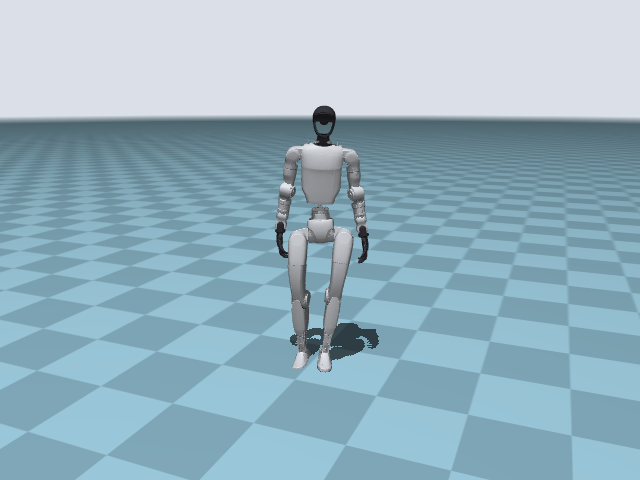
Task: In place motions
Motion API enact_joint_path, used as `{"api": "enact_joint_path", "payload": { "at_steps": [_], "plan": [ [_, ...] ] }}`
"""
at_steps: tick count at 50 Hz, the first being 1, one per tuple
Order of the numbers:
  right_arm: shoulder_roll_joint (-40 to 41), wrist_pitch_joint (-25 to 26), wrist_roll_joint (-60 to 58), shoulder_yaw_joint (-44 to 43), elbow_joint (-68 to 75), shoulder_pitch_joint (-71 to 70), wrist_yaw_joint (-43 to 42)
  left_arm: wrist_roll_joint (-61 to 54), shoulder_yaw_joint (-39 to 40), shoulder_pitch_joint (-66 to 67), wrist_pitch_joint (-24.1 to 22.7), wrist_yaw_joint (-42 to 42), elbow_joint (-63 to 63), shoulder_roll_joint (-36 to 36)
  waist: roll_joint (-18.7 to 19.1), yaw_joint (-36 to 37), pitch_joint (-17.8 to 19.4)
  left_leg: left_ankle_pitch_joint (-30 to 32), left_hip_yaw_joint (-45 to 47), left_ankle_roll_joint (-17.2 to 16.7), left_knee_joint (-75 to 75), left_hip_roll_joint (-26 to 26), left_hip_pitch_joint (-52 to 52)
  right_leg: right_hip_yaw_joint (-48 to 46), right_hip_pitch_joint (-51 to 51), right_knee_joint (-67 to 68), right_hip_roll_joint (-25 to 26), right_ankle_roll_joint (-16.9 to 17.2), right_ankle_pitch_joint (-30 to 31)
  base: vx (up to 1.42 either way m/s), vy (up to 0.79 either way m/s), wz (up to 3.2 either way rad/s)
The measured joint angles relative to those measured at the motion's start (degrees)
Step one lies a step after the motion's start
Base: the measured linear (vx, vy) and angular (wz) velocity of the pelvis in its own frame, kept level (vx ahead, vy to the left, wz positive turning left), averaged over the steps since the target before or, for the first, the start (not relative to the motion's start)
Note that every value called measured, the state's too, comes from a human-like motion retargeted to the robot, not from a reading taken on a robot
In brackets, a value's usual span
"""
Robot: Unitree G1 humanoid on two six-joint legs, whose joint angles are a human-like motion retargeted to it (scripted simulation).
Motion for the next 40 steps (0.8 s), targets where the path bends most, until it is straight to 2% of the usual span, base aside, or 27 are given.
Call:
{"api": "enact_joint_path", "payload": {
  "at_steps": [5, 8, 14, 25, 28, 30, 33, 35, 37, 40],
  "plan": [
    [-0.25, -0.84, -1.43, -0.22, -1.57, -0.32, -0.53, 0.08, -0.28, 0.73, 0.13, -0.52, 1.75, -0.14, -0.32, -2.32, -0.64, -0.13, -1.84, 0.27, 1.21, -0.32, 0.06, -3.65, 1.53, -0.89, -0.66, 0.29, 0.02, 0.06, -0.07, 0.49],
    [-0.85, -0.81, -1.16, -0.28, -1.47, -0.48, -0.55, 0.58, 0.27, 1.09, 0.47, -0.07, 2.31, -0.48, -0.01, -2.48, -2.06, -0.2, -1.55, 0.34, 1.11, -0.14, -0.43, -3.49, 0.98, -0.89, -0.65, 0.38, 0.21, 0.02, 0.0, 0.03],
    [-1.59, -1.02, -0.51, -0.68, -1.75, -0.52, -0.36, -0.38, -0.36, 0.41, 0.35, -0.53, 1.95, -0.6, 0.4, -2.96, -2.56, -0.25, -0.2, 0.6, 0.23, 0.2, -0.72, -1.45, -0.29, -1.14, -0.14, -0.12, 1.16, -0.01, 0.01, -0.21],
    [-1.05, -1.71, -1.02, 2.77, -1.64, -2.9, 0.48, -1.17, 0.71, -0.57, -0.04, -1.24, 1.63, 1.2, 0.19, -7.96, -0.38, -1.36, 13.04, 0.83, -3.05, 3.52, -0.68, 7.68, -6.1, -2.78, 3.29, -1.02, 6.31, -0.15, -0.04, -1.26],
    [-1.12, -1.76, -0.96, 3.84, -1.68, -3.58, 0.91, -0.63, 1.76, 0.18, 0.31, -1.32, 2.06, 1.79, 0.24, -9.97, 0.3, -2.31, 18.87, 0.68, -3.59, 4.94, -0.6, 2.29, -6.93, -2.64, 2.54, -1.5, 5.26, -0.29, -0.05, -2.22],
    [-1.35, -1.8, -0.68, 4.13, -1.52, -3.85, 0.99, -0.24, 2.37, 0.57, 0.61, -1.14, 2.46, 1.98, 0.51, -10.78, 0.6, -3.04, 22.41, 0.5, -3.51, 6.03, -0.73, -7.08, -6.36, -2.56, 0.25, -1.71, 5.01, -0.3, -0.05, -2.19],
    [-2.07, -1.53, -0.13, 3.81, -0.53, -3.98, 0.86, 0.13, 3.39, 1.15, 1.01, -0.9, 2.8, 1.59, 1.36, -11.09, 0.38, -4.56, 27.63, 0.04, -2.83, 7.89, -1.07, -23.26, -4.12, -2.56, -2.99, -3.84, 6.29, -0.28, -0.07, -2.22],
    [-2.69, -1.19, 0.36, 3.27, 0.55, -3.96, 0.51, 0.2, 3.98, 1.59, 1.19, -0.96, 2.77, 0.94, 1.98, -10.69, -0.07, -5.59, 30.57, -0.18, -2.23, 8.85, -1.24, -29.16, -2.93, -2.41, -3.9, -4.99, 7.25, -0.15, -0.01, -2.13],
    [-3.5, -0.71, 1.3, 2.16, 2.08, -3.64, -0.19, -0.05, 4.18, 2.22, 1.25, -1.17, 2.54, -0.08, 2.86, -10.11, -0.83, -6.86, 34.95, -0.49, -1.59, 9.82, -1.0, -31.88, -1.93, -2.04, -4.5, -6.17, 8.23, -0.11, -0.02, -2.18],
    [-4.62, -0.12, 2.87, 0.63, 4.2, -3.29, -0.96, -0.63, 3.87, 2.94, 1.21, -1.46, 1.92, -1.44, 3.89, -9.61, -1.85, -8.58, 40.86, -0.92, -0.7, 10.56, -0.18, -30.88, -0.79, -2.17, -4.88, -7.64, 9.35, -0.08, -0.02, -1.8]
  ]
}}
